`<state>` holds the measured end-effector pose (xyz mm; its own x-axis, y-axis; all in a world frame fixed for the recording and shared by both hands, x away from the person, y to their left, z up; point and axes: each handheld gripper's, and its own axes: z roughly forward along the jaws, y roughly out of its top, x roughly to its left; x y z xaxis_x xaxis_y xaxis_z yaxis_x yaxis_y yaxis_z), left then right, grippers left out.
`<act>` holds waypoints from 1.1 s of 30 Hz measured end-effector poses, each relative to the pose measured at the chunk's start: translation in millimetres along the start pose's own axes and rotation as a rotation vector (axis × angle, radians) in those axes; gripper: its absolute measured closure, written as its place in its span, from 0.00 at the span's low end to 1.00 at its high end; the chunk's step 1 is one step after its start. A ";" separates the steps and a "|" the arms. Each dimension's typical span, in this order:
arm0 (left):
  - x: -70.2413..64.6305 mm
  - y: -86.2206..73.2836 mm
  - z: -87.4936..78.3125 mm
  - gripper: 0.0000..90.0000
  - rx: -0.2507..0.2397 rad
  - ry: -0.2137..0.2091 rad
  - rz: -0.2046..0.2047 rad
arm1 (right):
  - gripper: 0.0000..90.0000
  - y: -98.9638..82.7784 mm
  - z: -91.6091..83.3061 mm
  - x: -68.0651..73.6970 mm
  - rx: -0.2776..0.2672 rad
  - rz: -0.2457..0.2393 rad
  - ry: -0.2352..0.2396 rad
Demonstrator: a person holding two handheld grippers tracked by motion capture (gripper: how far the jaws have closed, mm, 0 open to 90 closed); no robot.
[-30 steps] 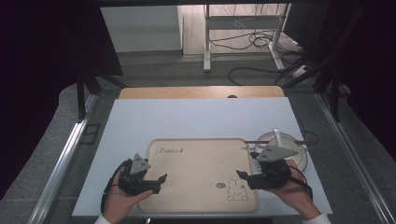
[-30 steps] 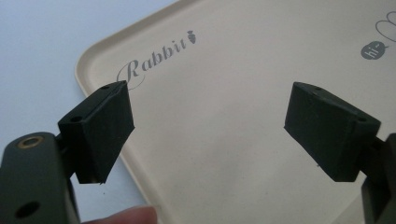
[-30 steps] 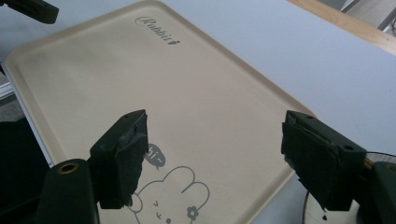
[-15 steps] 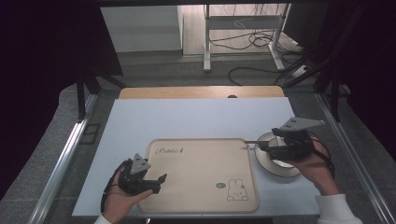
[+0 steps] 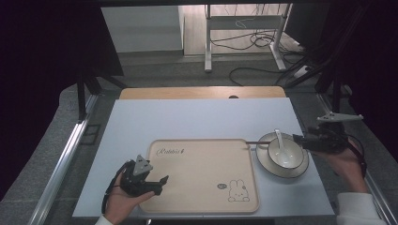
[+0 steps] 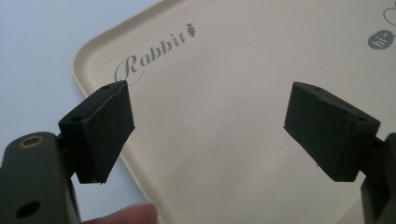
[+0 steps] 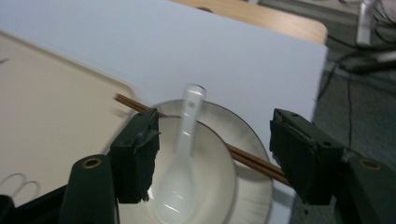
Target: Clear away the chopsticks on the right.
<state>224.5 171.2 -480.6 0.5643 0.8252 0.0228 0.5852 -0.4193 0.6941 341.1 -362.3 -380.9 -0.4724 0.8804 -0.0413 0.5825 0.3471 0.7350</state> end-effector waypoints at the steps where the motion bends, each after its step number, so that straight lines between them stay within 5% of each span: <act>1: 0.3 -0.2 0.3 0.18 0.001 -0.001 -0.001 | 0.37 -2.5 1.2 -4.5 0.010 0.006 -0.011; 13: 2.2 -0.5 0.3 0.18 0.003 0.003 -0.003 | 0.44 -15.4 21.3 -47.6 0.130 0.082 -0.150; 28: 2.0 -1.2 0.9 0.17 0.011 0.010 -0.010 | 0.54 -13.3 57.3 -69.5 0.245 0.081 -0.129; 33: 3.0 -1.7 1.2 0.17 0.014 0.013 -0.015 | 0.64 -10.8 67.1 -75.9 0.274 0.073 -0.136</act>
<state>226.0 174.0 -482.6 0.5476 0.8365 0.0214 0.6018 -0.4115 0.6845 415.1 -411.2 -431.2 -0.3405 0.9350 -0.0990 0.7772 0.3391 0.5301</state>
